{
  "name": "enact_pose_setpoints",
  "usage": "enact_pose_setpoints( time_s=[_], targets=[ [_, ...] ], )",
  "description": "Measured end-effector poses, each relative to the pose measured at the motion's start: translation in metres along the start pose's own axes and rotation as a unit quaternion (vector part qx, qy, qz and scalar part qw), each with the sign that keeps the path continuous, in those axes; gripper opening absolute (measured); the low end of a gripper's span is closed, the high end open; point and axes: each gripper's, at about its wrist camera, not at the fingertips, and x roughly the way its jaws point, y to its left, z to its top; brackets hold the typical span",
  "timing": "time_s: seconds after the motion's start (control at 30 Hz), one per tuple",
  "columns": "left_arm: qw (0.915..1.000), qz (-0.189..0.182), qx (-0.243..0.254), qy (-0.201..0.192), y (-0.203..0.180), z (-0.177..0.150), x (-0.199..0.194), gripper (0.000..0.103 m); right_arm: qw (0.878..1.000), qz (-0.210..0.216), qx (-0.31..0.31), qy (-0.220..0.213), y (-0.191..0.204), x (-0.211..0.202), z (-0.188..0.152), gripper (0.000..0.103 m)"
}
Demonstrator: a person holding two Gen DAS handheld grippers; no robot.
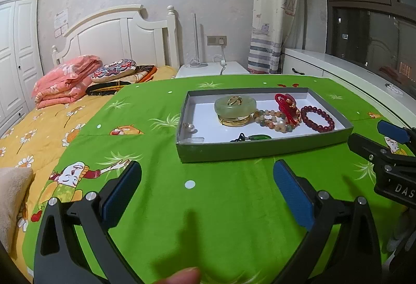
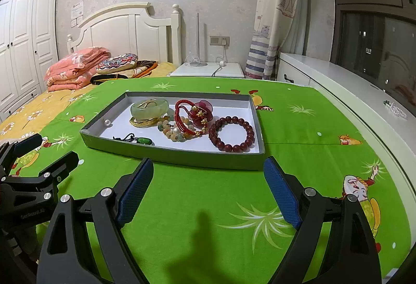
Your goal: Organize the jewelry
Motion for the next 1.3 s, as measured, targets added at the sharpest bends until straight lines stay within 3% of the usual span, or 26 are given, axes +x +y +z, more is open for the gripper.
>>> enact_pose_setpoints(
  time_s=[1.0, 1.3],
  targets=[
    [0.9999, 0.012, 0.002, -0.006, -0.0017, 0.0049, -0.0084, 0.098, 1.000, 0.002, -0.006, -0.006, 0.0059, -0.0038, 0.0009, 0.082],
    [0.9993, 0.036, 0.005, -0.008, -0.0040, 0.0045, -0.0094, 0.098, 1.000, 0.002, -0.006, -0.006, 0.0063, -0.0039, 0.0009, 0.082]
  ],
)
